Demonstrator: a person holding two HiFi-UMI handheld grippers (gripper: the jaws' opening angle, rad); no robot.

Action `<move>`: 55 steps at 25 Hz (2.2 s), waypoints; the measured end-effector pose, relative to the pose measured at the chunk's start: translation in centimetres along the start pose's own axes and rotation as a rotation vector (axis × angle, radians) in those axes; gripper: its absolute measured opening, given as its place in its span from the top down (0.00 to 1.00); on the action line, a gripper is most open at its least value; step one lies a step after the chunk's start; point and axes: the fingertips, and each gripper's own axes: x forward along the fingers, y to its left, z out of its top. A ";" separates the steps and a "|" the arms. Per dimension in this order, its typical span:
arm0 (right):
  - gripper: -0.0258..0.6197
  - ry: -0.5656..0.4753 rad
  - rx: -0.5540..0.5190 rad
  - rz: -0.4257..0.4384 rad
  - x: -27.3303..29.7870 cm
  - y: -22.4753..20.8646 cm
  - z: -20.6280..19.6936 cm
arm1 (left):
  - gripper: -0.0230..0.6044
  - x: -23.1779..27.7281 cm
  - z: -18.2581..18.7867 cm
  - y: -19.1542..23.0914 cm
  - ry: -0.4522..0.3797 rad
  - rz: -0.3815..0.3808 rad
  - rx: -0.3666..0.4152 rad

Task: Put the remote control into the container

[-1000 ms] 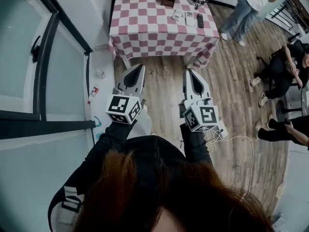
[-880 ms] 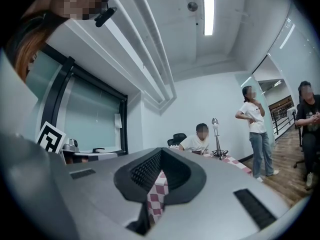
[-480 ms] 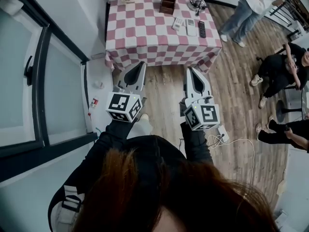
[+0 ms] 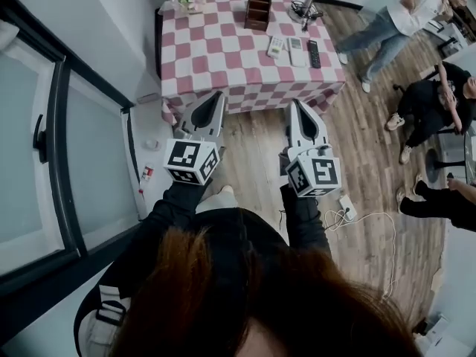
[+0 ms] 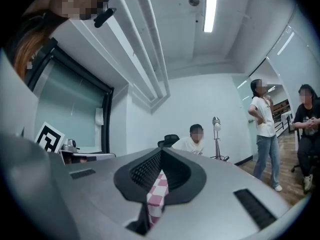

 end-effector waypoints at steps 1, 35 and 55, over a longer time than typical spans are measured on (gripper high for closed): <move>0.93 -0.001 -0.006 -0.006 0.6 -0.2 0.0 | 0.97 0.3 0.0 0.5 -0.001 -0.002 0.001; 0.93 0.023 -0.016 0.004 14.4 -8.1 -0.7 | 0.97 12.9 0.7 9.4 -0.019 0.080 -0.017; 0.93 0.024 -0.023 0.114 26.9 -17.4 1.6 | 0.97 26.1 2.3 12.5 -0.045 0.167 -0.010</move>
